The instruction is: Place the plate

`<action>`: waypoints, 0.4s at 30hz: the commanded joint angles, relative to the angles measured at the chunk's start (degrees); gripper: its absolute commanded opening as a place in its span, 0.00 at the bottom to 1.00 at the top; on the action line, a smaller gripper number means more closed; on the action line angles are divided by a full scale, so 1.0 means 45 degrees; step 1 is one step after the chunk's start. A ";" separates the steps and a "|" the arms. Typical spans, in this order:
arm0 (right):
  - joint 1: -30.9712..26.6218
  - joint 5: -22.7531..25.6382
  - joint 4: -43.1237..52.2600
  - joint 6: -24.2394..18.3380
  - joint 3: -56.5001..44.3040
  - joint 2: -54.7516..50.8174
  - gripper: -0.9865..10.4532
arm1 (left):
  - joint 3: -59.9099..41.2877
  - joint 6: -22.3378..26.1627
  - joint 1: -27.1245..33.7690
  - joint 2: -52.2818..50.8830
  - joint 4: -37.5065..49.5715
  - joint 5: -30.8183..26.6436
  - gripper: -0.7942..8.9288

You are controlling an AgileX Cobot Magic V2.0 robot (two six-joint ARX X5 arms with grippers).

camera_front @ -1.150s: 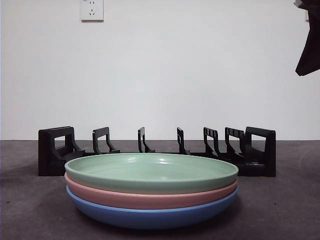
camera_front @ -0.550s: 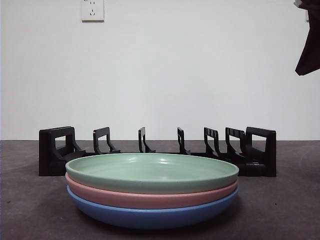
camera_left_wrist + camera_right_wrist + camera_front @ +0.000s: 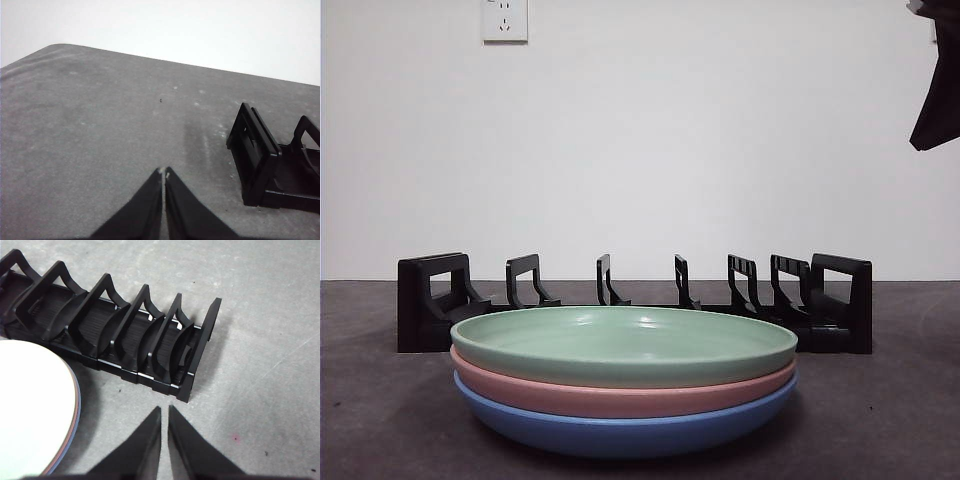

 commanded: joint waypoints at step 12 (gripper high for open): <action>-0.2681 0.0350 0.4789 -0.1817 -0.4114 -0.4736 0.10 | -0.0243 -0.0121 0.0005 0.0010 0.0155 0.0015 0.09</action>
